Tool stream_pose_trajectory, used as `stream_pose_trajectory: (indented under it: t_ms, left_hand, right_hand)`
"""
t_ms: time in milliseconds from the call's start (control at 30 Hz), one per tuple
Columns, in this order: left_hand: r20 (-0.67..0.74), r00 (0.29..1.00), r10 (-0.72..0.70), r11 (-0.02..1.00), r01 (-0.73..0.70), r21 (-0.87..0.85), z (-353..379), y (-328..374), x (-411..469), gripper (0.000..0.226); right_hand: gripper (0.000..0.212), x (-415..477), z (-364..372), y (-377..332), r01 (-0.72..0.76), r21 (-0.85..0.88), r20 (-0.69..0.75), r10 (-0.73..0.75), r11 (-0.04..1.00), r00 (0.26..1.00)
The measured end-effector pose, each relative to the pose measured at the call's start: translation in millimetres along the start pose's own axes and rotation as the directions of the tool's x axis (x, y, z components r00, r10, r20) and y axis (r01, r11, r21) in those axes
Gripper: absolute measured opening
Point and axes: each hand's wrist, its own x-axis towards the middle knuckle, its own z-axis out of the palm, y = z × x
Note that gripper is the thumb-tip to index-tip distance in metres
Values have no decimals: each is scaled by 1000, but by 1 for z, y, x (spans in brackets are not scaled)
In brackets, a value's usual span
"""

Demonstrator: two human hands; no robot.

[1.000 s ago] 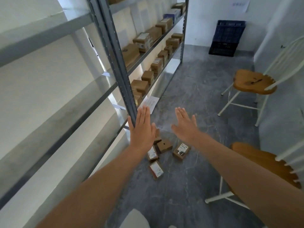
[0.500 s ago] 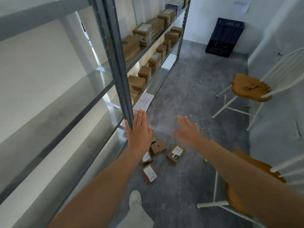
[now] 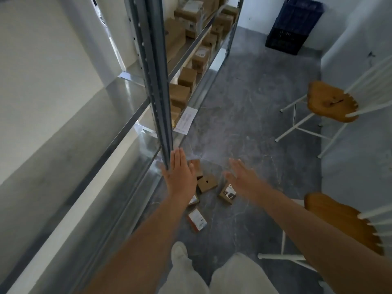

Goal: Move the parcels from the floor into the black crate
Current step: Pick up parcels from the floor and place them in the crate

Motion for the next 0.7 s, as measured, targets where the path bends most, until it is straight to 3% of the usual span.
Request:
stream_pose_trajectory:
  t_ms: [133, 267, 400, 533, 700]
  left_hand:
    - [50, 998, -49, 990, 56, -130, 16, 11, 4, 59]
    - [81, 994, -77, 994, 83, -76, 41, -8, 15, 59]
    - [173, 963, -205, 976, 215, -42, 73, -36, 8, 59]
    - [202, 933, -298, 954, 298, 32, 122, -71, -6, 57]
    - [291, 819, -494, 838, 538, -90, 196, -99, -6, 55]
  right_hand:
    - [56, 23, 11, 15, -57, 16, -14, 57, 998, 998]
    - [58, 54, 34, 28, -71, 60, 0, 71, 996, 997]
    - [54, 71, 77, 44, -55, -2, 147, 54, 999, 988]
    - [59, 91, 125, 73, -147, 91, 223, 123, 985, 967]
    - [54, 126, 199, 125, -301, 124, 294, 255, 945, 921]
